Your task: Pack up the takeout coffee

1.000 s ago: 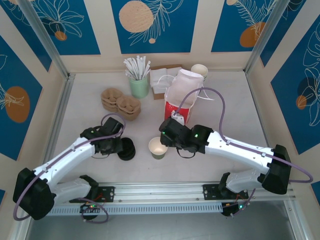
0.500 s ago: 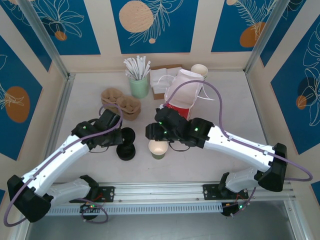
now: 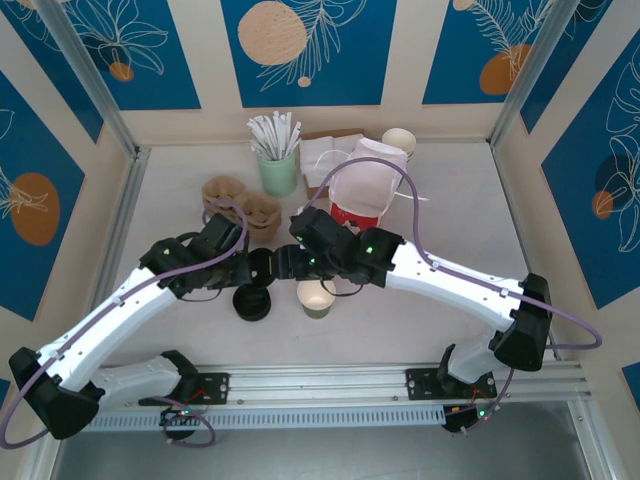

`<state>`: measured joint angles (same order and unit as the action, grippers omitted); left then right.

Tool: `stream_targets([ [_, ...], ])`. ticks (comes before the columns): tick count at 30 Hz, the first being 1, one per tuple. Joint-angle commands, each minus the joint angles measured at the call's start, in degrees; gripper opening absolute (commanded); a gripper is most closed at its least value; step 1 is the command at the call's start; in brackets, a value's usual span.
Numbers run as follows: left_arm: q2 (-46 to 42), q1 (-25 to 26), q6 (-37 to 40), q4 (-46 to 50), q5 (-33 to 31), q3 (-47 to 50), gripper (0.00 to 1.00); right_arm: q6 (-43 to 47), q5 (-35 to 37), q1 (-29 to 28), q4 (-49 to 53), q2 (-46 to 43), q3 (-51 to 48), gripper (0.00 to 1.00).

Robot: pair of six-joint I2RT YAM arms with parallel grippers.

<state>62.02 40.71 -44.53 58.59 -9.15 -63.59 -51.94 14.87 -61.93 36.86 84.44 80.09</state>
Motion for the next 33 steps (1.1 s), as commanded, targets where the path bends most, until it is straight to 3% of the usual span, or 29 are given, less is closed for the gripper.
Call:
stream_targets([
  [1, 0.34, 0.97, -0.91, 1.57, -0.7, -2.22, 0.13, 0.81, -1.64, -0.13, 0.59, 0.99, 1.99, 0.52],
  [18, 0.34, 1.57, -0.95, 1.0, 0.35, -3.87, 0.13, 0.73, -3.77, 2.38, -0.3, 5.26, 3.81, 0.5],
  [29, 0.82, 1.67, -0.29, 1.0, 1.06, -4.54, 0.13, 0.44, -6.2, 3.6, -1.53, 6.68, 4.43, 0.38],
  [33, 0.91, 1.7, -0.28, 0.93, 1.24, -4.7, 0.13, 0.27, -7.03, 3.87, -1.79, 7.2, 4.71, 0.27],
])
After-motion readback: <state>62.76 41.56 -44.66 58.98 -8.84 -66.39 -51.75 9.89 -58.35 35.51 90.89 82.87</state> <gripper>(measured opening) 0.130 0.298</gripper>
